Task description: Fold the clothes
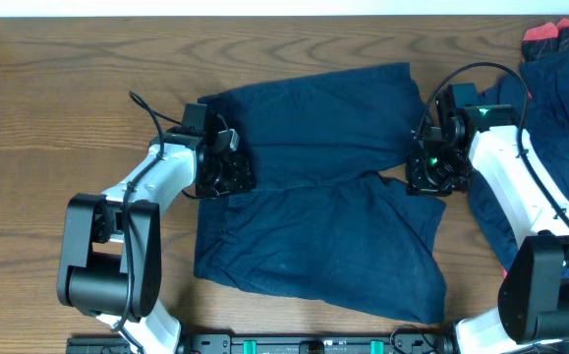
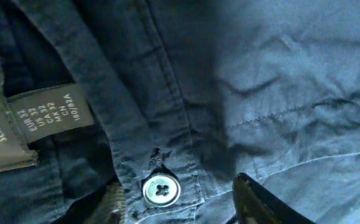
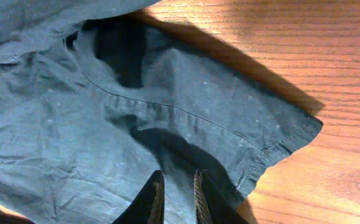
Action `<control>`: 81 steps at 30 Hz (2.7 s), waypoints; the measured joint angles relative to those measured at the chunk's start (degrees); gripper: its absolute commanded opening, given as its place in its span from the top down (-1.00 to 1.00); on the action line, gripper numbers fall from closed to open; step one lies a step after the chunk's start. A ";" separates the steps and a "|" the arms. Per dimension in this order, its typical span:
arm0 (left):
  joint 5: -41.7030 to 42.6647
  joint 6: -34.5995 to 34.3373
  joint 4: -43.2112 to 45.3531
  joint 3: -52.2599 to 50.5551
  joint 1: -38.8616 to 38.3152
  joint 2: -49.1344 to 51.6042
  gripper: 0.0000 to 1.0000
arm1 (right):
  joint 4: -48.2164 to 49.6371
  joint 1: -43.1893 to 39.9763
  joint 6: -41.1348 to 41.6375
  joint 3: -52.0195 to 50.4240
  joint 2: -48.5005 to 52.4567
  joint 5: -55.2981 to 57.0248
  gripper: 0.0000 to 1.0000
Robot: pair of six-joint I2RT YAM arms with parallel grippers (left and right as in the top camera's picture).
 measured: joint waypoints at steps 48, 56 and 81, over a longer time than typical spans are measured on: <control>7.02 1.25 0.70 0.02 0.52 3.28 0.88 | -3.65 -0.15 0.13 -0.02 0.00 1.92 0.66; 7.67 1.16 -0.35 -0.13 3.08 -2.19 0.88 | -9.33 -3.52 5.29 -0.04 0.00 8.44 0.63; -4.07 -1.53 -5.46 -0.15 5.27 -12.79 0.88 | 4.50 -4.28 11.56 -15.30 0.00 9.42 0.70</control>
